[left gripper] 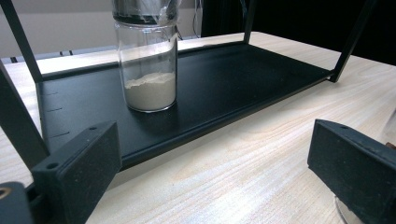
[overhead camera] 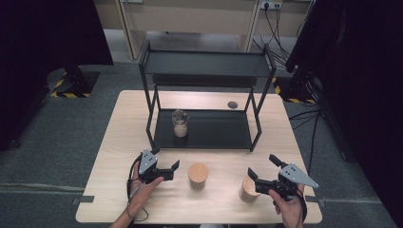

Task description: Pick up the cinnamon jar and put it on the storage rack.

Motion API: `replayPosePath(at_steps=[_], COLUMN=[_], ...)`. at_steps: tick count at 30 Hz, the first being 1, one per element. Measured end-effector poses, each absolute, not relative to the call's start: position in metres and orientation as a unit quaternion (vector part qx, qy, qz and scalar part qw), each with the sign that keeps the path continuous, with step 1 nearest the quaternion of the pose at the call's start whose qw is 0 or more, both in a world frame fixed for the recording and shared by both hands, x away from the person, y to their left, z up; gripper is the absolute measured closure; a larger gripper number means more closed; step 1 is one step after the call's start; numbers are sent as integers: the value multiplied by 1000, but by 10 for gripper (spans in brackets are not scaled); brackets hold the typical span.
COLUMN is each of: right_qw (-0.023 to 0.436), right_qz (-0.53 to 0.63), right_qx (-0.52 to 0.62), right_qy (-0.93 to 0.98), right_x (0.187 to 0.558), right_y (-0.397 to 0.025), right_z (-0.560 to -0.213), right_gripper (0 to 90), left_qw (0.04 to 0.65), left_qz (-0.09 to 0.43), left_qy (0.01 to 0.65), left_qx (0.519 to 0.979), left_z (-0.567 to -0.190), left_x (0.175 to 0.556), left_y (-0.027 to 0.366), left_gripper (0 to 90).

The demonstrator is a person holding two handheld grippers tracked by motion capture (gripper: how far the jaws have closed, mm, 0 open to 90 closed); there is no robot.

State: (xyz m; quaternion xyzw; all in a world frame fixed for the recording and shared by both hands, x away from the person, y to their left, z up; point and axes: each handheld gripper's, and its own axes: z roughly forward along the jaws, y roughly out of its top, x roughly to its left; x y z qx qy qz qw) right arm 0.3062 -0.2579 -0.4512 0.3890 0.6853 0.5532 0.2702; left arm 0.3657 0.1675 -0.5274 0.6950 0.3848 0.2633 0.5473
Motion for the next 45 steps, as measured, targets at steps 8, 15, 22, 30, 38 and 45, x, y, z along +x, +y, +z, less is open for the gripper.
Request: replayPosePath(at_steps=[8, 15, 22, 30, 38, 45], right_qw=[260, 251, 243, 229, 218, 207], right_qz=[556, 561, 564, 569, 573, 574], right_qx=[370, 354, 344, 323, 310, 296], right_qy=[698, 705, 710, 721, 727, 735], right_x=[299, 294, 290, 283, 278, 275], right_y=[-246, -236, -230, -213, -203, -193], right_z=[-447, -444, -442, -442, -441, -443], right_gripper=[32, 31, 31, 31, 31, 31], left_qw=[548, 547, 547, 547, 547, 547], left_qz=[263, 263, 263, 263, 264, 264], left_qy=[384, 385, 385, 384, 383, 384], left_qx=[695, 695, 695, 695, 696, 696], left_z=[-527, -527, -527, -527, -527, -527], left_x=[366, 366, 366, 366, 366, 366], left_y=[168, 168, 168, 168, 167, 167], left_gripper=[23, 23, 23, 23, 22, 22])
